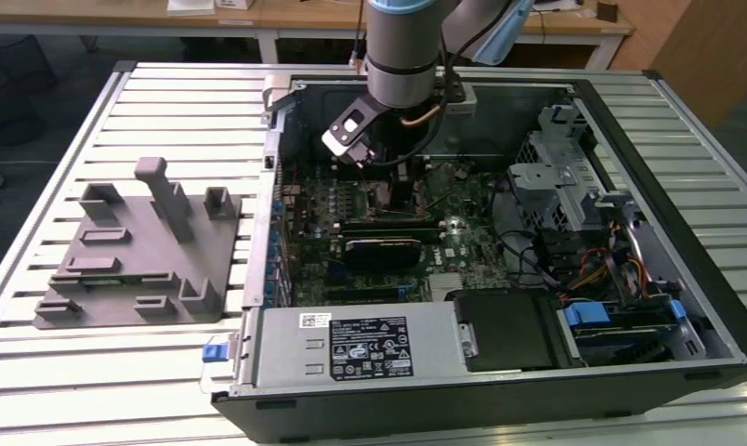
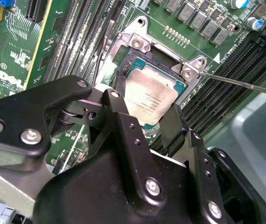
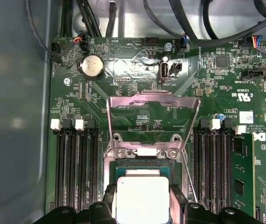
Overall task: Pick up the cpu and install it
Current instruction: 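Place the cpu into insertion slot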
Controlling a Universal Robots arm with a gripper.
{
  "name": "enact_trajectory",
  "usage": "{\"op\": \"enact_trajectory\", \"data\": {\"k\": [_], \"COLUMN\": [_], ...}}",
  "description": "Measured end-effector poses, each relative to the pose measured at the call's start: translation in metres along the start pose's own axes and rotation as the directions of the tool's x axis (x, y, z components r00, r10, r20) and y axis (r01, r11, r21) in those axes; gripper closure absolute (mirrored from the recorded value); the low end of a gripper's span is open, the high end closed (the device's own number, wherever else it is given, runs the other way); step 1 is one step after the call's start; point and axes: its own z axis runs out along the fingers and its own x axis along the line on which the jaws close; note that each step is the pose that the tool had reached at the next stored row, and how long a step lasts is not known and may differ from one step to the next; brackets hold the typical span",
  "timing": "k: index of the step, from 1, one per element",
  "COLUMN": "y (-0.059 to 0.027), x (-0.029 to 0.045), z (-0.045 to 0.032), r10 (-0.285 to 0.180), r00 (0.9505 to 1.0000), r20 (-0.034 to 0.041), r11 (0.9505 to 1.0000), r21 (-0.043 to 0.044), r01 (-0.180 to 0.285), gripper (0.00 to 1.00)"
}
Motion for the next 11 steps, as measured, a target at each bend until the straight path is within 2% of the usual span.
{"op": "enact_trajectory", "data": {"k": [11], "y": [0.0000], "x": [-0.0009], "z": [0.0052], "r10": [0.009], "r00": [1.0000], "r20": [0.0004], "r11": [1.0000], "r21": [0.0000], "r01": [-0.009], "gripper": [0.46]}}
